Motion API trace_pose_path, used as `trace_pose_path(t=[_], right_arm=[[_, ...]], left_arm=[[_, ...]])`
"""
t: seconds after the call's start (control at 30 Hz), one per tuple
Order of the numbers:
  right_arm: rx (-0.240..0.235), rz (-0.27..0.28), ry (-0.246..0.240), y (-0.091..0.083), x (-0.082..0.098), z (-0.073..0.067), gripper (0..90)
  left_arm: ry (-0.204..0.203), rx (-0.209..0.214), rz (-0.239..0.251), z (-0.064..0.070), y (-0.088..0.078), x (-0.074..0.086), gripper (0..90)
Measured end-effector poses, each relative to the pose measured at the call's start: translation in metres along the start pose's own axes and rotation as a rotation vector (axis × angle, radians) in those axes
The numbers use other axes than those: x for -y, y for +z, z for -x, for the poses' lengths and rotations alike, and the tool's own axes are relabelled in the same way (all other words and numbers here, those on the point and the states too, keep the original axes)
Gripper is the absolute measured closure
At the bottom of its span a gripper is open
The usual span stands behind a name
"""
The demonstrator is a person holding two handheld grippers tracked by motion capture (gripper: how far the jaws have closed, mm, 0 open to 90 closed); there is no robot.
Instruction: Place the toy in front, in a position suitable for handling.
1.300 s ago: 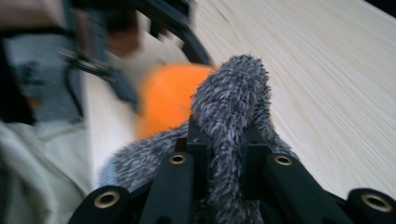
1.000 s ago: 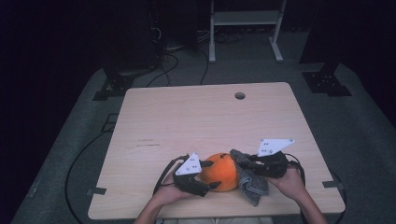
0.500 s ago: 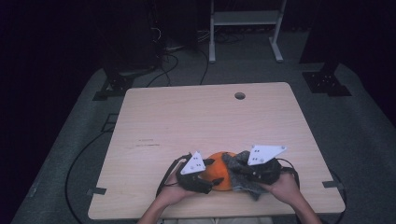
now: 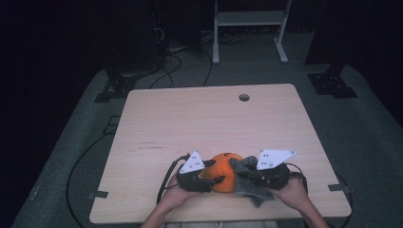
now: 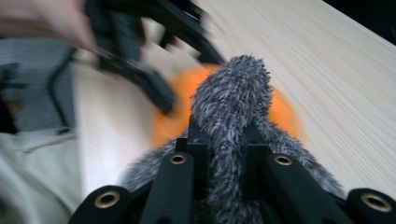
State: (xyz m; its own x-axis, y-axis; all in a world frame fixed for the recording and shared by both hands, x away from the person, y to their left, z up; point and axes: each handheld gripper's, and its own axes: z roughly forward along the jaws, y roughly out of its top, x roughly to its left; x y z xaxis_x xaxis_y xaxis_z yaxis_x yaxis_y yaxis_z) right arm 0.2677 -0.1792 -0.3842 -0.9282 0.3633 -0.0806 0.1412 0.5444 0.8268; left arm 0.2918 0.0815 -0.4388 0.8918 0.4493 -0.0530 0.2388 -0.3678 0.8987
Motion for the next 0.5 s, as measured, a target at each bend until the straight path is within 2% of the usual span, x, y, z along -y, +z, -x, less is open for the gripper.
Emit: trace_pose_path(t=[0.03,0.07,0.1,0.13,0.17,0.27,0.33,0.4,0.47,0.5], right_arm=[[-0.009,-0.003,-0.022,0.004,-0.003,-0.005,78.2],[0.006,-0.017,-0.048,0.007,-0.005,-0.007,78.2],[0.017,-0.019,-0.053,0.008,-0.005,-0.006,78.2],[0.012,-0.011,-0.031,0.007,-0.004,-0.003,78.2],[0.022,0.004,0.015,0.004,0.000,0.005,78.3],[0.046,0.007,0.108,0.001,0.015,0.025,78.4],[0.076,-0.015,0.117,0.001,0.021,0.028,78.4],[0.076,-0.017,0.132,0.000,0.023,0.029,78.3],[0.055,-0.003,0.126,0.002,0.018,0.024,78.3],[0.036,0.011,0.120,0.003,0.016,0.021,78.3]], left_arm=[[-0.009,0.002,-0.002,-0.001,0.000,0.000,36.2],[-0.011,0.005,0.002,-0.002,-0.001,0.001,38.0],[-0.013,0.010,0.006,-0.003,-0.003,0.001,40.3],[-0.022,0.024,0.009,-0.006,-0.005,0.002,41.8],[-0.027,0.040,0.013,-0.008,-0.007,0.004,43.0],[-0.033,0.065,0.004,-0.014,-0.011,0.007,44.4],[-0.042,0.068,0.005,-0.017,-0.014,0.008,43.5],[-0.047,0.074,0.008,-0.014,-0.011,0.006,32.7],[-0.016,0.060,-0.016,-0.010,-0.007,0.003,18.1],[-0.011,0.050,-0.031,-0.009,-0.005,0.002,14.8]])
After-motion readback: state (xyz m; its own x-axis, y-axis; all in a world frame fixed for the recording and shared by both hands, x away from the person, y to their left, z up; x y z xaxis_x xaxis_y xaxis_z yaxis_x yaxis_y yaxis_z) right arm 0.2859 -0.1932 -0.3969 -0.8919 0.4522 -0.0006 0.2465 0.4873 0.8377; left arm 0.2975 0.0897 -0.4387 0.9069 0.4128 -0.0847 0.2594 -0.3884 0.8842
